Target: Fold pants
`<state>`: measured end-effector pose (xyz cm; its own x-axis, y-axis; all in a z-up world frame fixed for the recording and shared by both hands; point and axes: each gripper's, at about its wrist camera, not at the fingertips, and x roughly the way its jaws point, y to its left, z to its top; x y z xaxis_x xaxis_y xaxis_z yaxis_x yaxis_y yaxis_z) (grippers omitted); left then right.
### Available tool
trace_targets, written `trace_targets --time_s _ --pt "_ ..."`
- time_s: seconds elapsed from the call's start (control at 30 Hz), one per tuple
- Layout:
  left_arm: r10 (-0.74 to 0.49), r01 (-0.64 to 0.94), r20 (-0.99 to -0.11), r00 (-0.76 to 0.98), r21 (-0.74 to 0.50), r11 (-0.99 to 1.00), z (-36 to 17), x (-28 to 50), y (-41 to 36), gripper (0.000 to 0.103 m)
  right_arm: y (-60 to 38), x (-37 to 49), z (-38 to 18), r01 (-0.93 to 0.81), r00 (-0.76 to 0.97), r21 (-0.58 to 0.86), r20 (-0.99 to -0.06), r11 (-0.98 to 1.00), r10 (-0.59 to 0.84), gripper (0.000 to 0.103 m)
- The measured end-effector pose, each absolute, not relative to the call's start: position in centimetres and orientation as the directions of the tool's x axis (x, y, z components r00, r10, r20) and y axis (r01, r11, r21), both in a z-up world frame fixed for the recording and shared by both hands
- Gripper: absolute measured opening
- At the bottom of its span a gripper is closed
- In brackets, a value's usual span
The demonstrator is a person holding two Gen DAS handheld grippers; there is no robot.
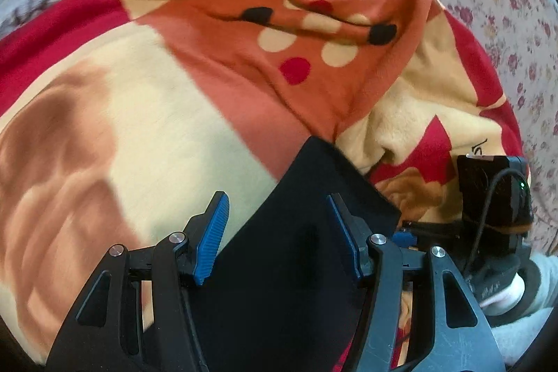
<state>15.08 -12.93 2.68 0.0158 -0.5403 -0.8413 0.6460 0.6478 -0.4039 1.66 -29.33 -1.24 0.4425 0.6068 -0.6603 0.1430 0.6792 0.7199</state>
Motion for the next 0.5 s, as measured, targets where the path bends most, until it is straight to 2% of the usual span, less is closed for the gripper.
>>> trace_targets --time_s 0.23,0.43,0.47,0.5 --pt "-0.532 0.744 -0.840 -0.108 -0.423 0.517 1.4 15.0 -17.6 0.059 -30.0 0.9 -1.5 0.116 0.465 0.759 -0.612 0.641 0.640 0.073" --pt "-0.539 0.760 -0.820 -0.192 -0.472 0.448 1.0 16.0 -18.8 0.059 -30.1 0.9 -1.6 0.095 0.477 0.772 -0.589 0.628 0.652 0.076" --pt "-0.539 0.765 -0.820 -0.192 -0.469 0.441 0.9 16.0 -18.9 0.055 -30.1 0.9 -1.6 0.091 0.476 0.774 -0.586 0.627 0.655 0.076" --pt "-0.535 0.777 -0.826 -0.179 -0.452 0.438 0.8 15.9 -19.1 0.041 -30.2 0.8 -1.6 0.087 0.476 0.774 -0.586 0.627 0.656 0.075"
